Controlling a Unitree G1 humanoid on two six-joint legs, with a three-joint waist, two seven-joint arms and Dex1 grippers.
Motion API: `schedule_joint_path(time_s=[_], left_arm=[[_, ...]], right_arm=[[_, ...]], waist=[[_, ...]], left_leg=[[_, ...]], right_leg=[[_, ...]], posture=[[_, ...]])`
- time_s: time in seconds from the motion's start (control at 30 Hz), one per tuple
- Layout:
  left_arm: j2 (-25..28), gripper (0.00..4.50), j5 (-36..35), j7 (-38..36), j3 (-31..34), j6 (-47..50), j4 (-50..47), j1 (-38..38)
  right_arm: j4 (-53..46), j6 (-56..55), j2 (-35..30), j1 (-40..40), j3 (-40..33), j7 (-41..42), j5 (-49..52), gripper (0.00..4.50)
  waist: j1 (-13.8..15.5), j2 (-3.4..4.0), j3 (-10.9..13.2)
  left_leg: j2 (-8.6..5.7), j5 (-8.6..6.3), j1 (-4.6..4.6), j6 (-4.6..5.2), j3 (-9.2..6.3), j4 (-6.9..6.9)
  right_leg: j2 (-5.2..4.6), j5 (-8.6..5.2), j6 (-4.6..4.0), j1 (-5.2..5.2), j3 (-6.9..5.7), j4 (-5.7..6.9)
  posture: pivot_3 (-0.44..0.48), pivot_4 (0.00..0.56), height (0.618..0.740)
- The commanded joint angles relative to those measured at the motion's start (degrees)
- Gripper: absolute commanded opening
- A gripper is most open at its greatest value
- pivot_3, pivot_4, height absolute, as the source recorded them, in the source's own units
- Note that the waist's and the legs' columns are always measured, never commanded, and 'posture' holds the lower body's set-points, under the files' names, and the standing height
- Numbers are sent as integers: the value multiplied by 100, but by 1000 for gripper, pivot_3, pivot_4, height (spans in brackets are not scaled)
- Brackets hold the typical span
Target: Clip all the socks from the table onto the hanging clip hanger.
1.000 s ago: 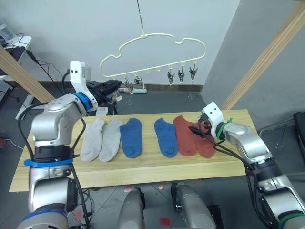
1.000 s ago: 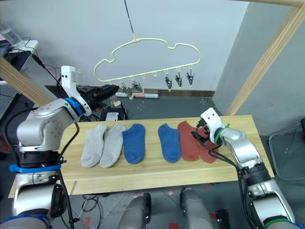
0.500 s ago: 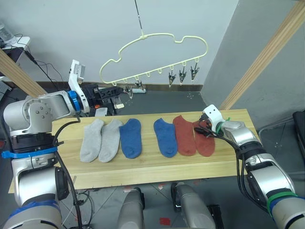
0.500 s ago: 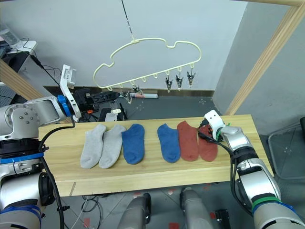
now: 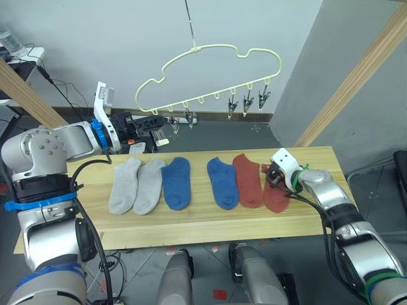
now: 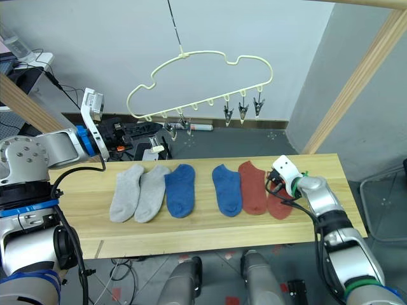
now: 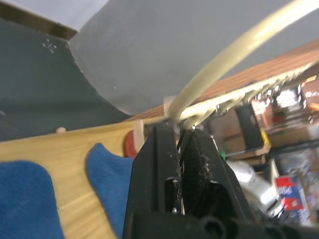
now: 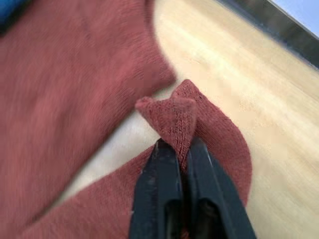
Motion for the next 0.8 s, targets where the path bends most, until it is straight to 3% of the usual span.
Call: schedule_joint_path(time_s=[0.03,0.17,0.27,0.4,0.8], left_arm=[[-87,135,-18,456,386,517,352,-175],[-247,135,-10,809,710,787,531,-355],[-379,135,-20,1035,976,878,602,-448],[-499,135,41,1289,1165,888,679,-538],[-714,135,25,1564,1363,809,645,-556]], right_arm=[[-2179,-156,-409,477,63,468,-12,38],[-4311,534,-106,749,208,363,175,38],[-5015,883,370,627,561,9,-166,38],[-5036,1054,1152,209,1016,-515,-575,38],[-4317,731,1784,-138,1485,-916,-1052,38]], waist=[[-19,4,12],[-65,7,15],[-72,7,15],[-53,8,16],[4,6,15]], left_leg=[[0,0,-2,0,3,0],[6,0,3,-1,6,0],[16,1,4,-2,-11,-1],[13,17,2,-31,-18,-1],[1,21,-1,-39,-21,-4]], right_leg=[[0,-3,5,-2,1,1],[4,-4,6,-4,3,6],[16,-4,6,-4,-7,11],[12,-4,6,-6,-10,10],[-15,-4,6,-5,-16,7]], posture=[[-1,328,740],[-4,327,740],[-7,326,740],[-10,325,740],[-7,321,740]])
